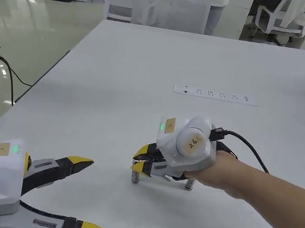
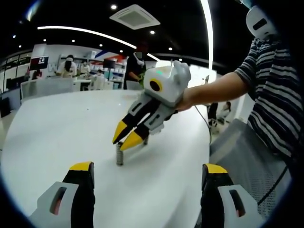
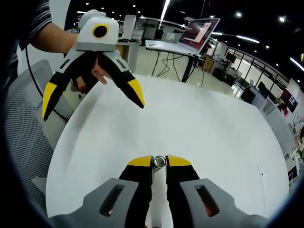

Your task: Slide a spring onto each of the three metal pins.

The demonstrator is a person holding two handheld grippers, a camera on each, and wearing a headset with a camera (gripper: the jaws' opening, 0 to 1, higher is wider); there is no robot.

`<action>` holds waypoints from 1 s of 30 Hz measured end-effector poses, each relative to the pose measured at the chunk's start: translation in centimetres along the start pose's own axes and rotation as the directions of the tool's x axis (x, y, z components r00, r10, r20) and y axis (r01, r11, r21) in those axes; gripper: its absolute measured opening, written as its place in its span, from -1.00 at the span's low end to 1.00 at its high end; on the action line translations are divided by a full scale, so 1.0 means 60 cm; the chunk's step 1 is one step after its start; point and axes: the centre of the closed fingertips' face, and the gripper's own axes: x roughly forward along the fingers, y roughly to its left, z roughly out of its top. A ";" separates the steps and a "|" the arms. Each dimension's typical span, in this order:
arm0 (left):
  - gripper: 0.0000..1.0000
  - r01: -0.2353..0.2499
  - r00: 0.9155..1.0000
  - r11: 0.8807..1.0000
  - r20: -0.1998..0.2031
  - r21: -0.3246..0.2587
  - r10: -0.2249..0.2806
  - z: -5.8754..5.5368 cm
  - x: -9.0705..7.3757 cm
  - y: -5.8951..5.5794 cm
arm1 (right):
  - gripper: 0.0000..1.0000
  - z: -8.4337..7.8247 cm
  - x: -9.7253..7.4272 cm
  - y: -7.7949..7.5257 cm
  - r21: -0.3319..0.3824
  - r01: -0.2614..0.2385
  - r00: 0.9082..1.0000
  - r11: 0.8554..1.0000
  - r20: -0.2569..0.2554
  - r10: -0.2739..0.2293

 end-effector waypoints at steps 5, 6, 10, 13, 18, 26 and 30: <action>0.81 -0.004 1.000 1.000 0.006 0.001 0.004 0.003 0.000 0.000 | -0.85 -0.004 0.000 0.005 0.017 0.010 1.000 1.000 0.014 -0.010; 0.81 -0.005 1.000 1.000 0.006 0.000 0.005 0.003 0.000 0.001 | -0.85 -0.004 0.001 0.004 0.015 0.012 1.000 1.000 0.014 -0.012; 0.81 -0.009 1.000 1.000 0.009 0.000 0.009 0.006 0.000 0.002 | -0.85 -0.001 0.003 0.004 0.002 0.012 1.000 1.000 0.008 -0.012; 0.81 -0.009 1.000 1.000 0.013 0.003 0.009 0.011 0.001 0.003 | -0.84 0.000 0.003 0.002 0.004 0.016 1.000 1.000 0.003 -0.016; 0.81 -0.009 1.000 1.000 0.018 0.005 0.009 0.017 0.003 0.003 | -0.80 -0.002 -0.003 -0.001 0.041 0.019 1.000 0.999 0.008 -0.019; 0.80 -0.014 0.999 1.000 0.029 0.006 0.014 0.027 0.010 0.005 | -0.73 0.009 -0.032 -0.013 0.113 0.056 0.996 0.992 0.062 -0.063; 0.80 -0.014 0.999 1.000 0.033 0.009 0.013 0.034 0.015 0.005 | -0.69 0.016 -0.046 -0.012 0.130 0.063 0.994 0.990 0.086 -0.074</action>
